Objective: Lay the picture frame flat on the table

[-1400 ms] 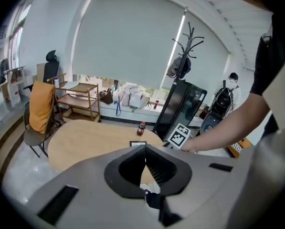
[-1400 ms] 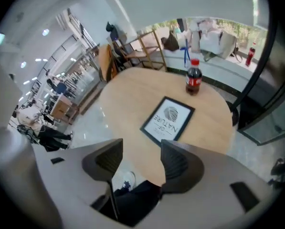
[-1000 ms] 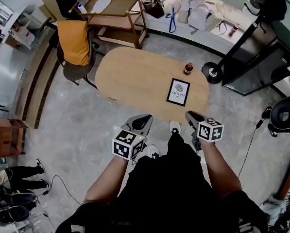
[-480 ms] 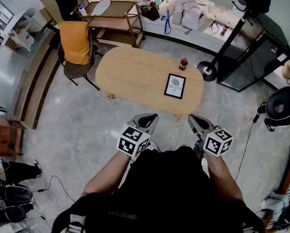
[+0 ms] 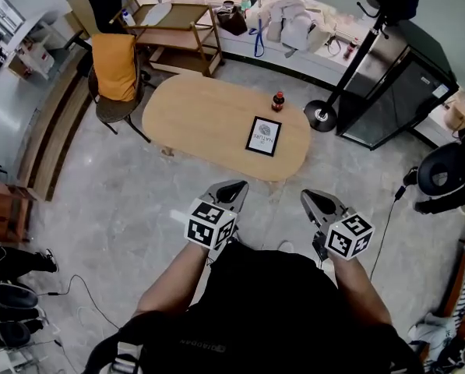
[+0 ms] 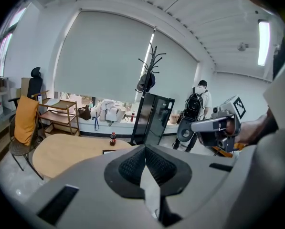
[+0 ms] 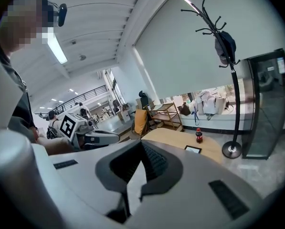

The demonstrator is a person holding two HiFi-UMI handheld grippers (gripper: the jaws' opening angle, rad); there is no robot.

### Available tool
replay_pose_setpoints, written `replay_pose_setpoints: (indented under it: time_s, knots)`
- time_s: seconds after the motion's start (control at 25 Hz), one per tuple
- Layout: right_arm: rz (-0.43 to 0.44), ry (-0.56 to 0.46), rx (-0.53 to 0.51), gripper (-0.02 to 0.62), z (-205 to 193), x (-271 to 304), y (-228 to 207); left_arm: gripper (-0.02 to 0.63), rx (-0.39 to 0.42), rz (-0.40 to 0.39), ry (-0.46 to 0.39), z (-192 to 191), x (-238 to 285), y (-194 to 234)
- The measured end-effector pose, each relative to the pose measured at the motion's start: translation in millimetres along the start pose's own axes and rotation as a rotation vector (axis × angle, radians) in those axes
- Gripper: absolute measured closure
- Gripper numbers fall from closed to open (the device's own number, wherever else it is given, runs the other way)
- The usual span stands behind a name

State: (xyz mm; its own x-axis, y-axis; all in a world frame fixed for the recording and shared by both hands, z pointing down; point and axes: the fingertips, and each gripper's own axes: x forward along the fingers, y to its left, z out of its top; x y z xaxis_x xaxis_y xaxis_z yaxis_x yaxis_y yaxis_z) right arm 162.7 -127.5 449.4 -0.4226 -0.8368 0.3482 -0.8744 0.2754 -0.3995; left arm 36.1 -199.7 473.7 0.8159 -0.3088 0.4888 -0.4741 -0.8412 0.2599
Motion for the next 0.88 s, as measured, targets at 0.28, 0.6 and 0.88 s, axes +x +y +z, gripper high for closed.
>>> replay_pose_setpoints:
  time_s: [0.28,0.6,0.88]
  knots:
    - [0.017,-0.002,0.037,0.594,-18.2,-40.5,-24.8,0.601,0.036,-0.011,0.004,-1.4,15.5,-66.0]
    - [0.054,-0.009,0.089,0.594,-32.9,-50.6,-37.3,0.601,0.028,0.037,0.032,-9.8,17.3,-73.8]
    - [0.056,-0.024,0.050,0.594,-24.7,-40.9,-38.4,0.601,0.054,0.042,0.044,-4.9,18.3,-71.5]
